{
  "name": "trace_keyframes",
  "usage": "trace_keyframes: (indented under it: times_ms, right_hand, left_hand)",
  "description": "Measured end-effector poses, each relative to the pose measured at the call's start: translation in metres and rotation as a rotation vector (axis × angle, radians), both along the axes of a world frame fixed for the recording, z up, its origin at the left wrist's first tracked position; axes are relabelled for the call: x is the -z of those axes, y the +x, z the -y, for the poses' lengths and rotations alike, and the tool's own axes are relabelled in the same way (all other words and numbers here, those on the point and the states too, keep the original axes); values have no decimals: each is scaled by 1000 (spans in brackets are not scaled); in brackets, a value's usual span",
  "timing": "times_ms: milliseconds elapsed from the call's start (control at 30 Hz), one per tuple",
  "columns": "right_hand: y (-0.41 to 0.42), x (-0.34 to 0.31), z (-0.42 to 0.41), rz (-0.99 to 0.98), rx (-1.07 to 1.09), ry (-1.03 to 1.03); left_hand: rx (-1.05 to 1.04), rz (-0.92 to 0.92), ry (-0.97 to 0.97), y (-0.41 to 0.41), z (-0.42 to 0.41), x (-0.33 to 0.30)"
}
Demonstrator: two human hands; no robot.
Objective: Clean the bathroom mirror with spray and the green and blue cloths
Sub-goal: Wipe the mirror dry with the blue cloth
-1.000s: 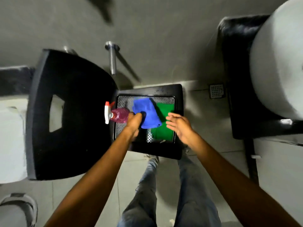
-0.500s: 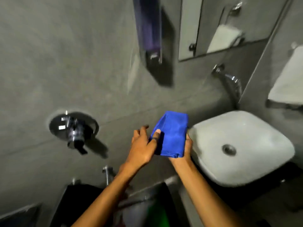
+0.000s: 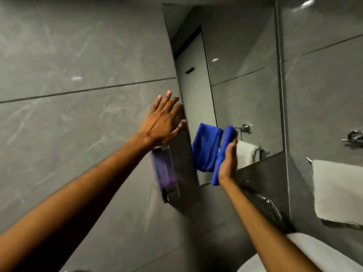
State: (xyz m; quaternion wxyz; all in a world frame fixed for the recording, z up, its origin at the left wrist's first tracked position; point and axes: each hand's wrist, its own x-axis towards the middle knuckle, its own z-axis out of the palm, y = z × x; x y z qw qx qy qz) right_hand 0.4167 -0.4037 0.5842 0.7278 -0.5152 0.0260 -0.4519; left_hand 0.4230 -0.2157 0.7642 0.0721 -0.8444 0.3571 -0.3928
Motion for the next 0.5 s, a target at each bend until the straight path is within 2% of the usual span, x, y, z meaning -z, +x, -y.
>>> trace_keyframes:
  times_ms: [100,133,233,300,500]
  right_hand:
    - [44,17,-35,-151,395,-715]
    - [54,24,-43,-200,517,-837]
    - [75,38,-29,-176,620,-919]
    - [82,40,2,-147,660,-980]
    - [92,32,117,-215,657,-705]
  left_hand:
    - [-109,121,46,28,-5,-14]
    - [-117,180,37,35,-5,-14]
    - [-129,371,15,56,-2,-8]
    - [-134,430,-6,63,2,-8]
    - [-134,470,-86,71,14,-1]
